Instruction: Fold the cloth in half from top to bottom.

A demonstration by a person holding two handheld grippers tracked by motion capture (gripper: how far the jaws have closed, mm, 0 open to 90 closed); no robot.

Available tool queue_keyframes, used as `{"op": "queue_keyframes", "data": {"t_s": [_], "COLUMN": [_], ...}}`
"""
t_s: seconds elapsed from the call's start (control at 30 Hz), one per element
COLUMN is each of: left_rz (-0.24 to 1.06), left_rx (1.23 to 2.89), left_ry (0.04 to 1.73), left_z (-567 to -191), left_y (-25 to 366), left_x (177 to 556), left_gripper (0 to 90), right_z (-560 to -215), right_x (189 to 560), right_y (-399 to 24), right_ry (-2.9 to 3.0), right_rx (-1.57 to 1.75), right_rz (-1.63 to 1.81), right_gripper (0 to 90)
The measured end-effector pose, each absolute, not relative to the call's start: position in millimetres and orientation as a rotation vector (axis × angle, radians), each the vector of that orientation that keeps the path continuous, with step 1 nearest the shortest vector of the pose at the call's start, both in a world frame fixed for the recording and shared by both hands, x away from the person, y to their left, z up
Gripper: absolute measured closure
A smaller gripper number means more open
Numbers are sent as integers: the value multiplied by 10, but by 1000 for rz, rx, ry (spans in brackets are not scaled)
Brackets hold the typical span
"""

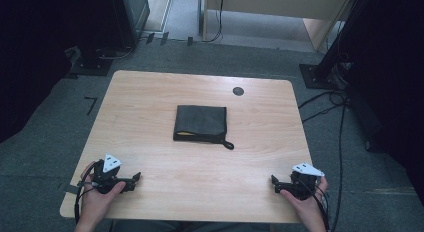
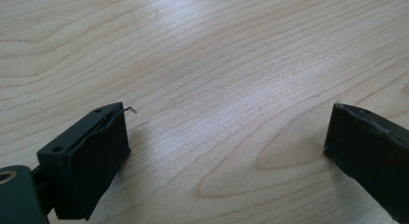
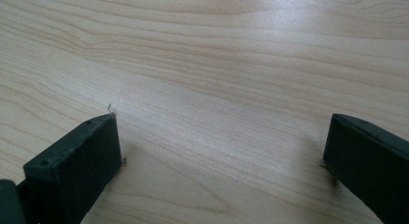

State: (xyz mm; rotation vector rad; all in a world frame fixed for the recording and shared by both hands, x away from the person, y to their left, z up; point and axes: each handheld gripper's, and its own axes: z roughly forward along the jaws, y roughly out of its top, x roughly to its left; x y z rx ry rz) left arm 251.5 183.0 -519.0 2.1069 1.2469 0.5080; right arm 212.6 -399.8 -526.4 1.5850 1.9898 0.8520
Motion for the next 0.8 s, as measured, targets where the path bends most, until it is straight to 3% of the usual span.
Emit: {"op": "queue_keyframes", "data": {"t_s": [0.8], "left_rz": [507], "left_rx": [2106], "left_ry": [1247], "left_z": [-5190], "left_y": [1829], "left_x": [2515], "left_gripper": [16], "right_z": [-5264], "right_x": [2151], "right_y": [-4004], "right_ry": [1961], "right_rx": [1612], "right_rz": [838], "right_gripper": [0]}}
